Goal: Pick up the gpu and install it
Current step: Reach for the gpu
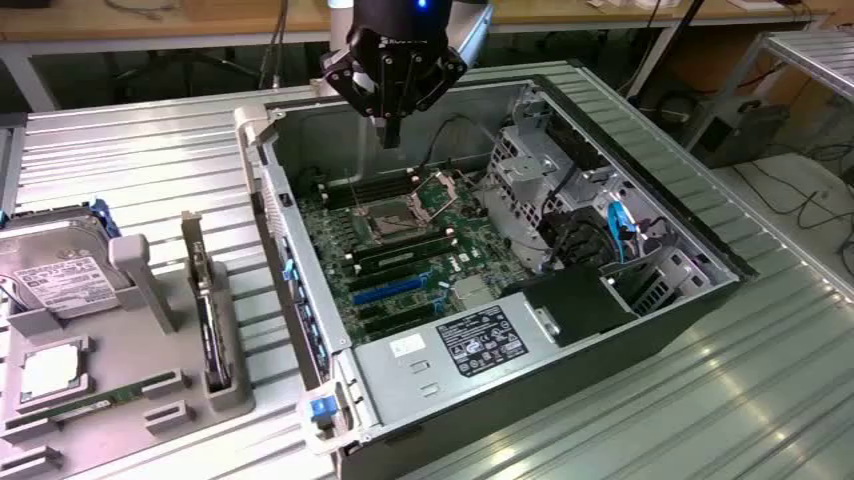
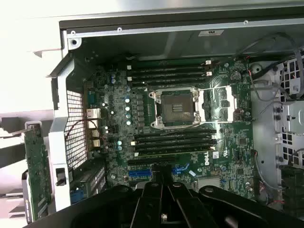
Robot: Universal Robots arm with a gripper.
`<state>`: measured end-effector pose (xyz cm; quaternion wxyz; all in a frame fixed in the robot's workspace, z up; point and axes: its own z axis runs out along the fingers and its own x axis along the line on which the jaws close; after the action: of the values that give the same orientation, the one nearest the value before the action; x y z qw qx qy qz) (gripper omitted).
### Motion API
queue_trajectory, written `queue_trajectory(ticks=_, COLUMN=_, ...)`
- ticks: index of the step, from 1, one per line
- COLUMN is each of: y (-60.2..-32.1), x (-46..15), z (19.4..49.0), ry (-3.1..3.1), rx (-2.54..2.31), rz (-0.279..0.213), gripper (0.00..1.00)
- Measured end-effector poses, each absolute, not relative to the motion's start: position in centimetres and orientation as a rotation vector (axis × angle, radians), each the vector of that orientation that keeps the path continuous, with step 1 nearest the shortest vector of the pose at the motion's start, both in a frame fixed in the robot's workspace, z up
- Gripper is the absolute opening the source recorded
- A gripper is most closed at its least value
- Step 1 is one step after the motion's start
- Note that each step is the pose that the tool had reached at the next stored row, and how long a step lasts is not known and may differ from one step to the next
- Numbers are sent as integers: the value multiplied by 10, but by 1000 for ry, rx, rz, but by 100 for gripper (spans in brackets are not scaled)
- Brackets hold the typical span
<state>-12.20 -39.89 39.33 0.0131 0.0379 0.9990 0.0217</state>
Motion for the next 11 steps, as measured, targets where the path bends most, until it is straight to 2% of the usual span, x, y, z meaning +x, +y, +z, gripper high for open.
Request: queue_trajectory(ticks=11, y=-399, x=-123, z=393, ry=3113, rx=118, rz=67, gripper=11)
